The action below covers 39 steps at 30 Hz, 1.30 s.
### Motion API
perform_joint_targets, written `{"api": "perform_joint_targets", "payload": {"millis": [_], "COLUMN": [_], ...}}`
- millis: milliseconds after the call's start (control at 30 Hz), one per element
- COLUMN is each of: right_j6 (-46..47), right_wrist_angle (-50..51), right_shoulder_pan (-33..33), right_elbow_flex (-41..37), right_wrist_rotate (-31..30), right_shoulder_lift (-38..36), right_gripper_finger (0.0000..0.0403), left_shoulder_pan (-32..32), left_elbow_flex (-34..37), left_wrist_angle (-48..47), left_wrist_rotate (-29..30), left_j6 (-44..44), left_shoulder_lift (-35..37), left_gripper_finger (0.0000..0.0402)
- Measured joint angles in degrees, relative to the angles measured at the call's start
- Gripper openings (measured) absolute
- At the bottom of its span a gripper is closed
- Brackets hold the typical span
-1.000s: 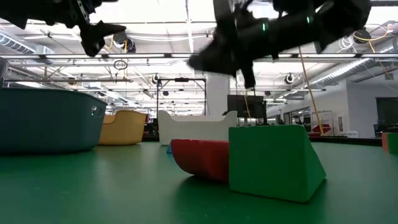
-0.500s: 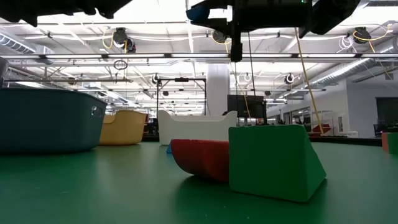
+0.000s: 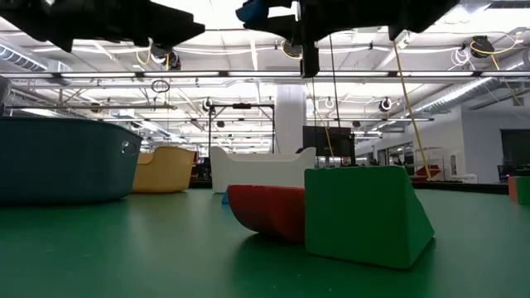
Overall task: Sort & place blocks by color
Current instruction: Put the bottom left blue block into the yellow bin
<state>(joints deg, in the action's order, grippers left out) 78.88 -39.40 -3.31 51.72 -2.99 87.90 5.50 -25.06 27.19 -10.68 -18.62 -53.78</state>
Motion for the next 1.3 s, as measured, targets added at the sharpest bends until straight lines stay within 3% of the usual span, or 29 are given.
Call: {"api": "perform_joint_targets", "payload": {"millis": [200, 467, 700, 1300], "right_j6": [-0.4, -2.7, -2.9, -5.6], "right_wrist_angle": [6.3, 6.0, 6.1, 7.0], "right_shoulder_pan": [-0.1, 0.4, 2.0, 4.5], "right_elbow_flex": [2.4, 7.2, 10.0, 10.1], "right_wrist_rotate": [3.2, 9.5, 16.4, 16.3], "right_shoulder_lift": [0.2, 4.8, 8.6, 8.0], "right_gripper_finger": [0.007, 0.007, 0.007, 0.007], "left_shoulder_pan": [0.0, -0.7, -1.2, -2.5], "left_elbow_flex": [0.0, -0.1, -3.3, -3.5], "left_wrist_angle": [8.0, 14.4, 9.1, 2.7], "left_wrist_rotate": [-0.9, -4.8, -9.6, -10.3], "left_j6": [-1.7, -0.4, -0.7, 1.5], "left_shoulder_lift": [-5.2, -10.6, -11.5, -10.9], "left_gripper_finger": [0.0255, 0.0255, 0.0255, 0.0255]}}
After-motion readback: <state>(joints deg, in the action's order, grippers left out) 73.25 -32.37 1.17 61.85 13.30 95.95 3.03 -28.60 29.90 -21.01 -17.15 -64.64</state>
